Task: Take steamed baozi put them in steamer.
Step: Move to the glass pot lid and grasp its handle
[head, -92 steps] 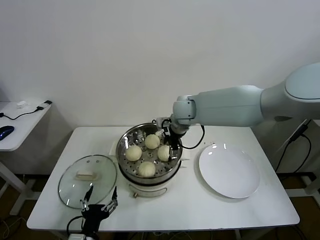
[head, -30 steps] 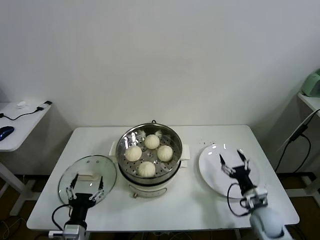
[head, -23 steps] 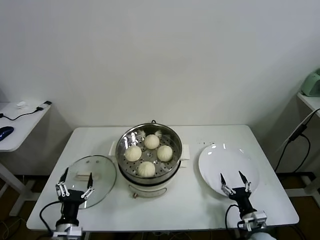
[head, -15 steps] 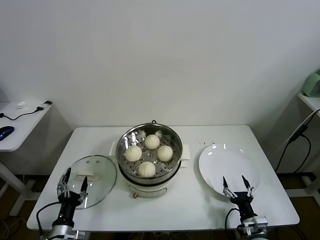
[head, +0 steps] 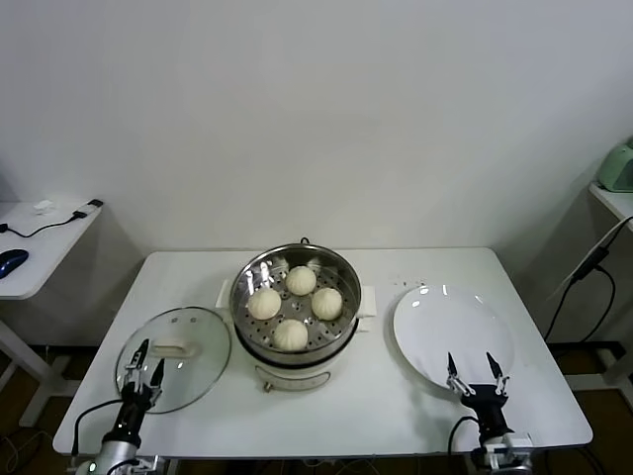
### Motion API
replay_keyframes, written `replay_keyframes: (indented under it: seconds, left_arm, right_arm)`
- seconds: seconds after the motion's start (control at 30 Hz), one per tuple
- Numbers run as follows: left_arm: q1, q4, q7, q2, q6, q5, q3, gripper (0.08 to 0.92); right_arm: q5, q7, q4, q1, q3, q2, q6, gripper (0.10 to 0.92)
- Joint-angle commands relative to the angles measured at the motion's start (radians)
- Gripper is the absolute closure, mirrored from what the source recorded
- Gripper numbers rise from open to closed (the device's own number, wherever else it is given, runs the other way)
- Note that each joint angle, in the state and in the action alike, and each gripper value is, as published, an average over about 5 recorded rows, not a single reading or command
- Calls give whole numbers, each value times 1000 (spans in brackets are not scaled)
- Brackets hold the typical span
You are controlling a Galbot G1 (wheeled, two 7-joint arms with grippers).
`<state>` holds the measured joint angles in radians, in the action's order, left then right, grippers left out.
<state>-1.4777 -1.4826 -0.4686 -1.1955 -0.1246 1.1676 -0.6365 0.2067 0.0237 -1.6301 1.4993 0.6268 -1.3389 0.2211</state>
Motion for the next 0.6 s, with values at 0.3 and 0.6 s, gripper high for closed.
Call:
replay_keyframes:
  seconds: [0.3, 0.6]
  left_arm:
    - [172, 167, -24, 19, 12, 87, 35, 177]
    - [189, 195, -31, 22, -1, 89, 46, 199]
  right_arm:
    - [-9, 0, -4, 20, 24, -16, -2, 203]
    - [-15, 2, 8, 10, 23, -14, -4, 203]
